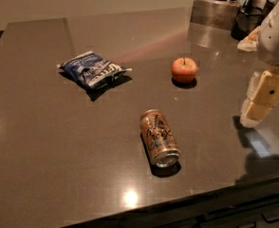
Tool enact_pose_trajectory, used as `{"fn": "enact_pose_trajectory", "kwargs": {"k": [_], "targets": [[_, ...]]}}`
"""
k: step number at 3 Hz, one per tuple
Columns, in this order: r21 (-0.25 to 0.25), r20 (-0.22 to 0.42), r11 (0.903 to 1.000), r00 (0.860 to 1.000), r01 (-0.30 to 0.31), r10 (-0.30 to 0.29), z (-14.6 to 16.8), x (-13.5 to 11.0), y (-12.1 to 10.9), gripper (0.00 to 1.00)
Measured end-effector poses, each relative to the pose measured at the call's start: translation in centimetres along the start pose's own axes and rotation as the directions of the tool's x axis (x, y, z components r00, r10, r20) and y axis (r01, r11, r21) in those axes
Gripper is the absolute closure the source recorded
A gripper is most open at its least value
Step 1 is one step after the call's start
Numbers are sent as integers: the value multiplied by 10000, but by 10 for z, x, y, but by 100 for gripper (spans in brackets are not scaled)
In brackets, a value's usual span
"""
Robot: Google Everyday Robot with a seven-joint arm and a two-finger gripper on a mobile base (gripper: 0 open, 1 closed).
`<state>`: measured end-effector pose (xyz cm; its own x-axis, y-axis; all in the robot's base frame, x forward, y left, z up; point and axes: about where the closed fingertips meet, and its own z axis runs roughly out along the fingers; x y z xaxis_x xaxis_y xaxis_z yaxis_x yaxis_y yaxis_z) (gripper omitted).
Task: Place orange can upright
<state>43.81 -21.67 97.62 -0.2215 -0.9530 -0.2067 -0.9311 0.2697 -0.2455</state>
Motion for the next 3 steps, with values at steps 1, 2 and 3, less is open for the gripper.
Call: {"fn": "enact_pose_trajectory", "kwargs": {"k": [1, 2, 3], "targets": [[2, 1, 10000, 10000, 0, 0, 0, 0, 0, 0], [155, 47, 9992, 9993, -381, 380, -2, -4, -2, 0], [201, 44, 9917, 9919, -1270, 1270, -1, -9, -4, 0]]}}
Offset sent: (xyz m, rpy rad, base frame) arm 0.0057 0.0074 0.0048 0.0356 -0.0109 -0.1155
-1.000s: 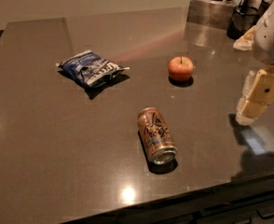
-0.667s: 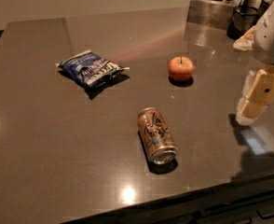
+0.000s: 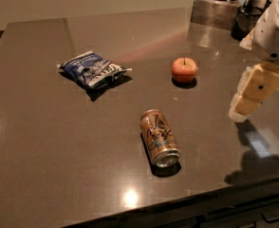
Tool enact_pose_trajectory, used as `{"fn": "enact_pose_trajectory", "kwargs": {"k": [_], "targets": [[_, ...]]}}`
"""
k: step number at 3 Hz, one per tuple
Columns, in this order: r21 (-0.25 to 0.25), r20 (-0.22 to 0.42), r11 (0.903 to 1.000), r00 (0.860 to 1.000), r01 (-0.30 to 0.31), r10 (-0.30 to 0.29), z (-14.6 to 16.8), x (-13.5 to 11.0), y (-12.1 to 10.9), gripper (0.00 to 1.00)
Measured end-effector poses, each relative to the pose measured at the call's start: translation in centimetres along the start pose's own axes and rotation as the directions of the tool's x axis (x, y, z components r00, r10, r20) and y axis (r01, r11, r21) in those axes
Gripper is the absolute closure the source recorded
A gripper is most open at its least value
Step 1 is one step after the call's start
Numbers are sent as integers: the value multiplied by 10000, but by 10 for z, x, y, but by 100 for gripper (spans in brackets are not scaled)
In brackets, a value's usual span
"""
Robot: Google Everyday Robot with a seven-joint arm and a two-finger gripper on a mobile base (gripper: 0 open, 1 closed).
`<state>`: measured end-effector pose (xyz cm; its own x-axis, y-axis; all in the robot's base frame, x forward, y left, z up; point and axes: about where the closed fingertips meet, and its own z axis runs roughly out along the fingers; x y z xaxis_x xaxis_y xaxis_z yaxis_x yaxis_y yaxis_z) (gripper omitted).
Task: Place orange can upright
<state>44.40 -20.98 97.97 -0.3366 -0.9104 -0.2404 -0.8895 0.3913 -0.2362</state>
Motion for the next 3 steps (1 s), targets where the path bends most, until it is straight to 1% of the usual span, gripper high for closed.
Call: {"fn": "enact_pose_trajectory", "kwargs": {"k": [1, 2, 3], "targets": [[28, -320, 9909, 9904, -1348, 1348, 7, -5, -5, 0], [-22, -570, 9746, 9731, -2238, 2233, 15, -7, -7, 0], [-179, -649, 9576, 9560, -2877, 2860, 27, -11, -2, 0]]}}
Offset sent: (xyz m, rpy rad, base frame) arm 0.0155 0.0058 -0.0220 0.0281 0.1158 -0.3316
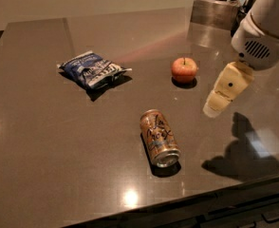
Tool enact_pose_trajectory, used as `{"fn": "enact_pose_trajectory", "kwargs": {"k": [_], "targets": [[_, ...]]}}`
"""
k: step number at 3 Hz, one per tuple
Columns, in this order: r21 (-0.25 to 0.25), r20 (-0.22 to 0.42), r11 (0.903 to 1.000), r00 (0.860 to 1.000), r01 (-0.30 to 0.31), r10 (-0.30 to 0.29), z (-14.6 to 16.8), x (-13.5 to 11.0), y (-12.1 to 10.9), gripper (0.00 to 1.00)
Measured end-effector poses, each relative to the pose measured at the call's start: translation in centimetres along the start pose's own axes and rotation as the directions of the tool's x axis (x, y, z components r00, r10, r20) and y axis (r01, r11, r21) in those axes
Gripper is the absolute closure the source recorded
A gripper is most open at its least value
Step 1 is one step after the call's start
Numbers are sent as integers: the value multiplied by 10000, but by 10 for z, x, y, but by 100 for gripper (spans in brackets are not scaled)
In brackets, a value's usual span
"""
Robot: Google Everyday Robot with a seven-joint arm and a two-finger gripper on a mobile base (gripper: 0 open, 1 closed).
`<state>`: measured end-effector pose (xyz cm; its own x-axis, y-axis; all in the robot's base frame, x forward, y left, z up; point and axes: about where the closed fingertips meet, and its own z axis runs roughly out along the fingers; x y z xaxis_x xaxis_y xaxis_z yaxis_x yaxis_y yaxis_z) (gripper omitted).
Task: Place orange can upright
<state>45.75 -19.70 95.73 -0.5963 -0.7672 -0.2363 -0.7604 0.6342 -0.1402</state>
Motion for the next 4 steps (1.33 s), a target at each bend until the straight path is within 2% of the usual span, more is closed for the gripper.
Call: {"fn": "enact_pose_trajectory", "kwargs": {"k": [1, 2, 3, 4], "targets": [[-124, 47, 9999, 10000, -38, 39, 0, -3, 4, 0], [-809, 277, 9965, 9994, -197, 220, 1, -19, 26, 0], [-1366, 323, 9891, 9976, -556, 605, 4, -34, 48, 0], [-1693, 205, 9769, 9905, -1303, 1356, 21, -46, 63, 0]]}}
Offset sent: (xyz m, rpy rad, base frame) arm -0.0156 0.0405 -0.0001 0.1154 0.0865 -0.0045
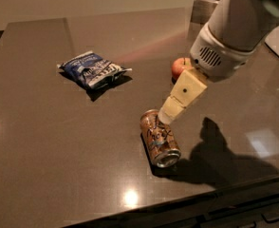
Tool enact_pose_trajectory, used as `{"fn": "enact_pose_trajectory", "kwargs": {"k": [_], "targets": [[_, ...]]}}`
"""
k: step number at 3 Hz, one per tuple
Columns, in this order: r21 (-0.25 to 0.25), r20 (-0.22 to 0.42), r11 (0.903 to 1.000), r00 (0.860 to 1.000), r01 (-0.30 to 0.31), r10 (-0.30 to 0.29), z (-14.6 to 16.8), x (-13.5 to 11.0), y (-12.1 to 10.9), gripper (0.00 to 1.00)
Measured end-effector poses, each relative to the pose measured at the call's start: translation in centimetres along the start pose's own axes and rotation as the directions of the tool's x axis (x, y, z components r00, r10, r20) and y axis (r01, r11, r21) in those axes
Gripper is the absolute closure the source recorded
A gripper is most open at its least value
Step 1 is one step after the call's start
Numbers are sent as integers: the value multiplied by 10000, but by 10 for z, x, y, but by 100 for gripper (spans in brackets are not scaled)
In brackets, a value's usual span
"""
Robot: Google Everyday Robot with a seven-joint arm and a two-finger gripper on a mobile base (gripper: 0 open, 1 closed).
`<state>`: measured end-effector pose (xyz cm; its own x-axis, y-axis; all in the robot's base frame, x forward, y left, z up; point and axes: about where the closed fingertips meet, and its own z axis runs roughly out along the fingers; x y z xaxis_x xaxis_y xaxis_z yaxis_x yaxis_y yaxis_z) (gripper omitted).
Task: Place orange can upright
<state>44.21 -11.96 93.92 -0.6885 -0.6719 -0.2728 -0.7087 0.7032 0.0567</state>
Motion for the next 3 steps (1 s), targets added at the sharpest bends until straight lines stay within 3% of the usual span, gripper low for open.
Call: {"fn": "enact_pose_trajectory", "kwargs": {"k": [1, 2, 3], "targets": [[-96, 32, 9939, 9940, -1097, 1097, 20, -7, 10, 0], [-230, -89, 9775, 9778, -2097, 2096, 42, -12, 24, 0], [-255, -245, 9678, 9680, -2505, 2499, 57, -14, 34, 0]]}}
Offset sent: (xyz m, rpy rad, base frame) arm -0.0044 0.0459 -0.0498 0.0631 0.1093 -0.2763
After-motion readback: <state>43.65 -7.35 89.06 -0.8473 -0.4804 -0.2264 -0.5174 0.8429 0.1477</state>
